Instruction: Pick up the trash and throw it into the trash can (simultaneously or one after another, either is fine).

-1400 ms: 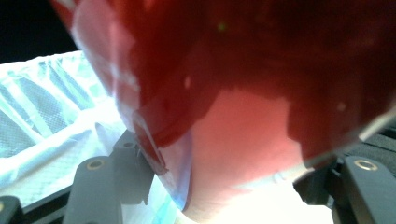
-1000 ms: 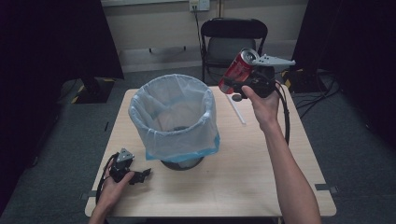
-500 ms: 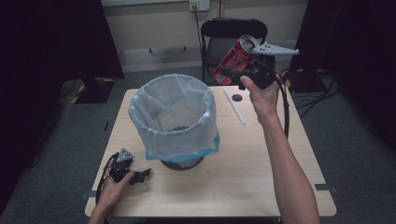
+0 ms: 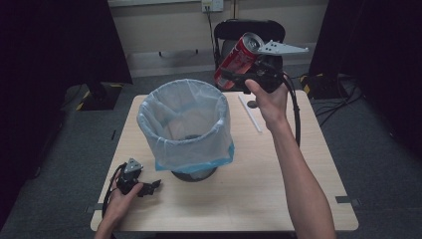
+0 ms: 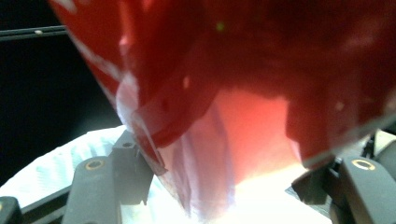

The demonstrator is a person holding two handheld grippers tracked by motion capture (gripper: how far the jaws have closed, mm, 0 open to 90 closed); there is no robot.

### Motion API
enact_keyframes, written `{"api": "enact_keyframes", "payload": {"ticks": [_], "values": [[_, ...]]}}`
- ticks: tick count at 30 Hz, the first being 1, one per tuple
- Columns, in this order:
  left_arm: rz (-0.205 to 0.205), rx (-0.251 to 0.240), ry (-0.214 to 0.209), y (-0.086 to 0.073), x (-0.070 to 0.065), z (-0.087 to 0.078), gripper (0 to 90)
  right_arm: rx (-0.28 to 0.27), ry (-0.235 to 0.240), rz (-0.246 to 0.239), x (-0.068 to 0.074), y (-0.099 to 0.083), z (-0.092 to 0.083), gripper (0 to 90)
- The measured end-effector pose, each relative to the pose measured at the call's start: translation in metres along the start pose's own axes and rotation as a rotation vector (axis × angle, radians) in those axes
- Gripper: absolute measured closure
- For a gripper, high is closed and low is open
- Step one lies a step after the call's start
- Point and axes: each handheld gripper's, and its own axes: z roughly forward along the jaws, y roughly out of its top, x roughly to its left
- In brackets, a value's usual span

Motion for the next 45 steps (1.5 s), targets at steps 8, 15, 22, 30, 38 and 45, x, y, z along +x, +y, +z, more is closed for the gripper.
{"api": "enact_keyframes", "payload": {"ticks": [8,15,22,30,38,45], "values": [[0.000,0.000,0.000,0.000,0.000,0.000,1.4,0.006,0.074,-0.003,0.018,0.001,0.009,34.7],[0.000,0.000,0.001,0.000,0.000,0.000,1.4,0.051,0.141,-0.028,0.038,-0.003,0.022,34.3],[0.000,0.000,0.001,0.000,0.000,0.000,1.4,0.108,0.181,-0.055,0.052,-0.014,0.036,33.8],[0.000,0.000,0.000,0.000,0.000,0.000,1.4,0.126,0.184,-0.063,0.055,-0.019,0.042,27.5],[-0.001,0.001,-0.001,0.000,0.000,0.000,1.1,0.107,0.160,-0.063,0.050,-0.019,0.038,27.3],[-0.004,-0.001,-0.002,0.000,0.000,0.000,1.0,0.124,0.129,-0.053,0.041,-0.022,0.036,20.1]]}}
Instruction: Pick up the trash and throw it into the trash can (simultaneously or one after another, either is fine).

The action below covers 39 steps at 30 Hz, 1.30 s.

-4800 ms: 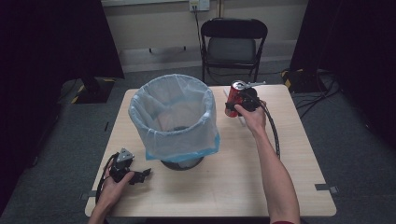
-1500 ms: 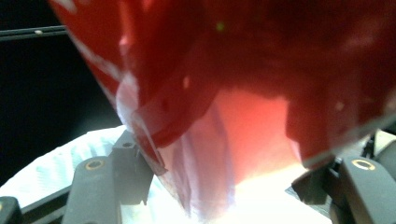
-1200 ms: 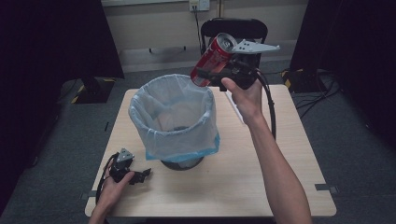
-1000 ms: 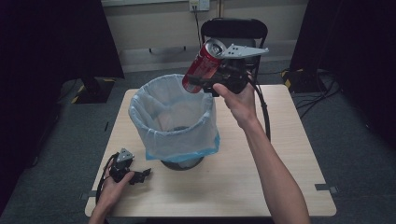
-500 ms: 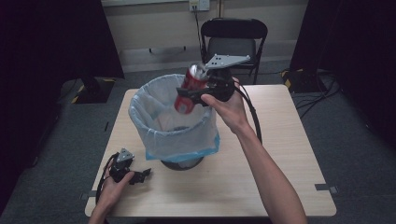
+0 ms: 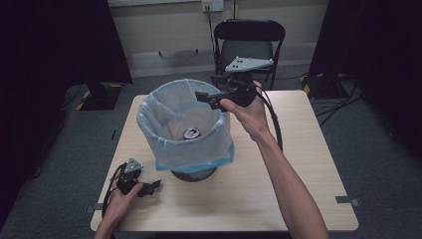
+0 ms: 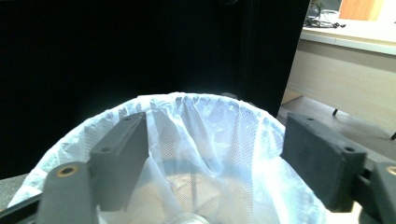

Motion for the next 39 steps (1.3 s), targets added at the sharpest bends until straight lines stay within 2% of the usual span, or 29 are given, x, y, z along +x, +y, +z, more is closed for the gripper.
{"api": "enact_keyframes", "payload": {"ticks": [6,11,13,19,30,32,39], "values": [[0.000,0.000,0.000,0.000,0.000,0.000,1.0,0.002,-0.026,0.008,-0.004,-0.001,-0.002,15.6],[0.002,0.002,0.000,0.000,0.000,0.000,1.0,0.002,-0.043,0.019,-0.009,-0.002,-0.008,15.6],[0.002,0.002,0.001,0.000,0.000,0.000,1.0,-0.017,-0.043,0.018,-0.010,-0.004,-0.012,16.9],[0.000,0.000,0.000,0.000,0.000,0.000,1.0,-0.030,-0.058,0.033,-0.015,-0.007,-0.022,18.5],[0.000,0.000,0.000,0.000,0.000,0.000,1.0,-0.006,-0.145,0.032,-0.032,-0.018,-0.039,20.2],[0.000,0.000,0.000,0.000,0.000,0.000,1.0,0.005,-0.171,0.044,-0.037,-0.024,-0.043,20.2],[-0.001,0.000,0.000,0.000,0.000,0.000,1.0,0.015,-0.210,0.067,-0.048,-0.033,-0.052,22.2]]}}
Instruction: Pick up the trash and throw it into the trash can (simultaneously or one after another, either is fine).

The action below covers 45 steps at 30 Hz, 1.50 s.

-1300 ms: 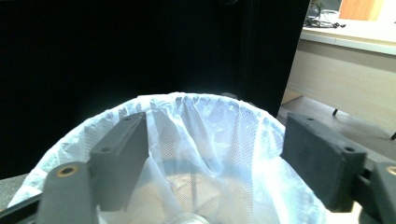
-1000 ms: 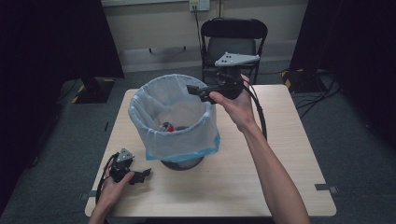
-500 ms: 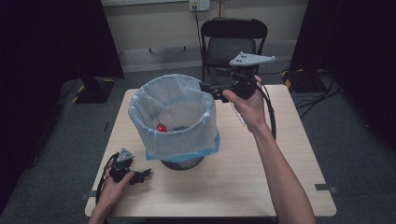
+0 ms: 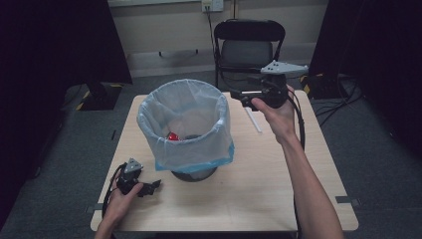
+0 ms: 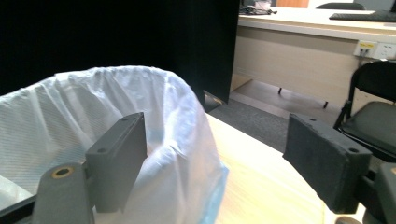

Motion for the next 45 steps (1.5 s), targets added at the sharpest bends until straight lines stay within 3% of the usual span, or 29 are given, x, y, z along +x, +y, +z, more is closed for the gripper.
{"api": "enact_keyframes", "payload": {"ticks": [5,17,24,29,39,45], "values": [[0.000,0.000,0.000,0.000,0.000,0.000,1.0,0.021,-0.047,0.012,-0.010,-0.012,-0.005,27.0],[0.000,0.000,0.000,0.000,0.000,0.000,1.0,0.084,-0.094,0.051,-0.025,-0.042,-0.004,29.4],[0.000,0.000,0.000,0.000,0.000,0.000,1.0,0.139,-0.114,0.072,-0.032,-0.066,0.004,32.2],[0.001,0.001,0.000,0.000,0.000,0.000,1.0,0.155,-0.137,0.097,-0.042,-0.083,0.008,33.3],[0.001,0.000,-0.001,0.000,0.000,0.000,1.0,0.238,-0.182,0.132,-0.066,-0.120,0.027,41.5],[0.001,0.000,-0.001,0.000,0.000,0.000,1.0,0.297,-0.195,0.121,-0.074,-0.137,0.042,46.3]]}}
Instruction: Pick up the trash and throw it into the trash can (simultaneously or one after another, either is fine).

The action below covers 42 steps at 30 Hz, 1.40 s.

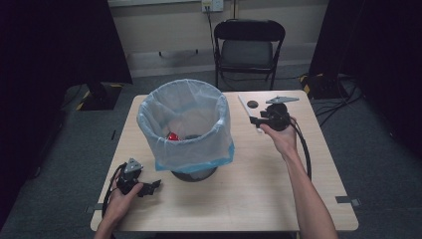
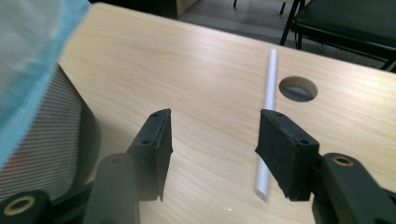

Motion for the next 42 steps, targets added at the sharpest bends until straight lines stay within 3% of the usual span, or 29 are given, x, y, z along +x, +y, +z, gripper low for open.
{"api": "enact_keyframes", "payload": {"ticks": [5,11,15,23,31,40,42], "values": [[0.000,0.000,0.000,0.000,0.000,0.000,1.0,0.065,-0.028,0.009,-0.009,-0.012,0.020,47.5],[0.000,0.000,0.000,0.000,0.000,0.000,1.0,0.108,-0.059,0.043,-0.019,-0.027,0.037,46.0],[0.000,0.000,0.000,0.000,0.000,0.000,1.0,0.142,-0.087,0.041,-0.027,-0.035,0.048,46.9],[0.000,0.000,0.000,0.000,0.000,0.000,1.0,0.181,-0.128,0.035,-0.034,-0.046,0.067,56.2],[0.001,0.001,0.000,0.000,0.000,0.000,1.0,0.188,-0.146,0.033,-0.038,-0.050,0.074,63.2],[0.000,0.000,0.001,0.000,0.000,0.000,1.0,0.204,-0.174,-0.027,-0.028,-0.049,0.075,78.1],[0.002,0.002,0.001,0.000,0.000,0.000,1.0,0.203,-0.167,-0.007,-0.029,-0.049,0.075,79.4]]}}
